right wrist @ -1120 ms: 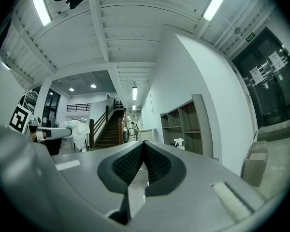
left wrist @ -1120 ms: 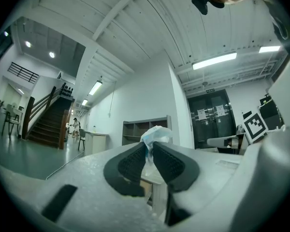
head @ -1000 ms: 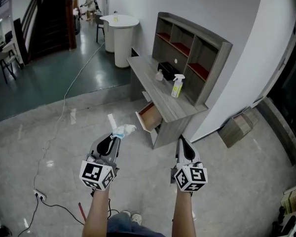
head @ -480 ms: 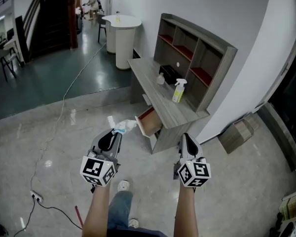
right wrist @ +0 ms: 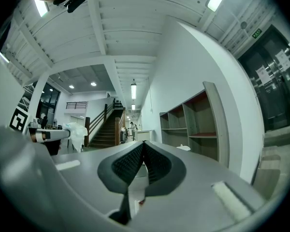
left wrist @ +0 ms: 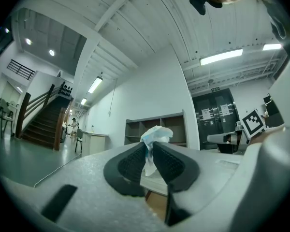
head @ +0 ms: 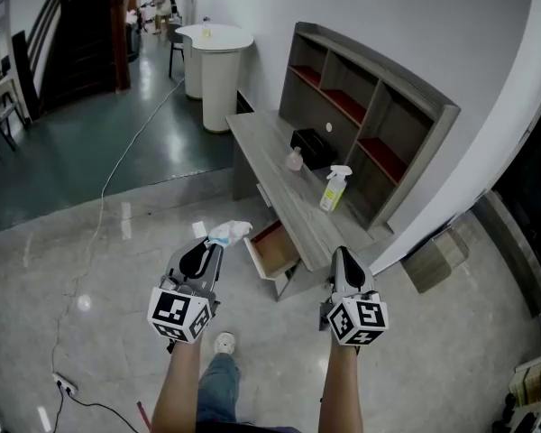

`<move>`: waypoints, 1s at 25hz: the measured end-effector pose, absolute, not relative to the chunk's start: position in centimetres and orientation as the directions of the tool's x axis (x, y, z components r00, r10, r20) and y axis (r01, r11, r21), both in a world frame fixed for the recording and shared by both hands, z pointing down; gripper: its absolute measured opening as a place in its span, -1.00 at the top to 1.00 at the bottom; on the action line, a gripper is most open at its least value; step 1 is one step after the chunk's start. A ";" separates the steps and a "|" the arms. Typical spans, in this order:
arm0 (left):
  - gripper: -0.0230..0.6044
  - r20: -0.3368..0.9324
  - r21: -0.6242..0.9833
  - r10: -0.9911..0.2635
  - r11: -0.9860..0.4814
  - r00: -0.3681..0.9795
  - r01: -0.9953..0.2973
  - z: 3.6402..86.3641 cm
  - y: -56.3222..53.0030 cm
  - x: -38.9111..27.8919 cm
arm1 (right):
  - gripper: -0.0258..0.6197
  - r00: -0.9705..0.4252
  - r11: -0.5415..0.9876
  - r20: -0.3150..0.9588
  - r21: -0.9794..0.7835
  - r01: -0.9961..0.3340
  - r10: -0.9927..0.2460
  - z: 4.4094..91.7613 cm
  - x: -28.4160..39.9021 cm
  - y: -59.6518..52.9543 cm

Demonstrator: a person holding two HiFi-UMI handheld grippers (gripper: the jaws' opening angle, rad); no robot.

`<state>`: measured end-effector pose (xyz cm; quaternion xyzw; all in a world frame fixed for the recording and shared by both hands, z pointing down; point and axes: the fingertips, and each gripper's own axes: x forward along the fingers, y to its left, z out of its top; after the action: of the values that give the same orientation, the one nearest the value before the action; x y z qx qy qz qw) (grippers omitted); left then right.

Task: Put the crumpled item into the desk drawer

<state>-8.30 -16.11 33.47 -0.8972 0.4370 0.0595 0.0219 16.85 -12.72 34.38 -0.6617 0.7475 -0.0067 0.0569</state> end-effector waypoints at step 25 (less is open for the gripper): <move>0.77 0.105 0.144 -0.617 -0.766 0.780 -0.626 45.3 -42.1 0.7 | 0.88 -0.020 0.017 0.036 -0.082 -0.996 -0.999 39.3 20.3 -36.5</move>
<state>0.67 -42.06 45.32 -0.9394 0.3308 -0.0256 -0.0858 20.32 -36.54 39.27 -0.6998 0.7129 -0.0421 0.0158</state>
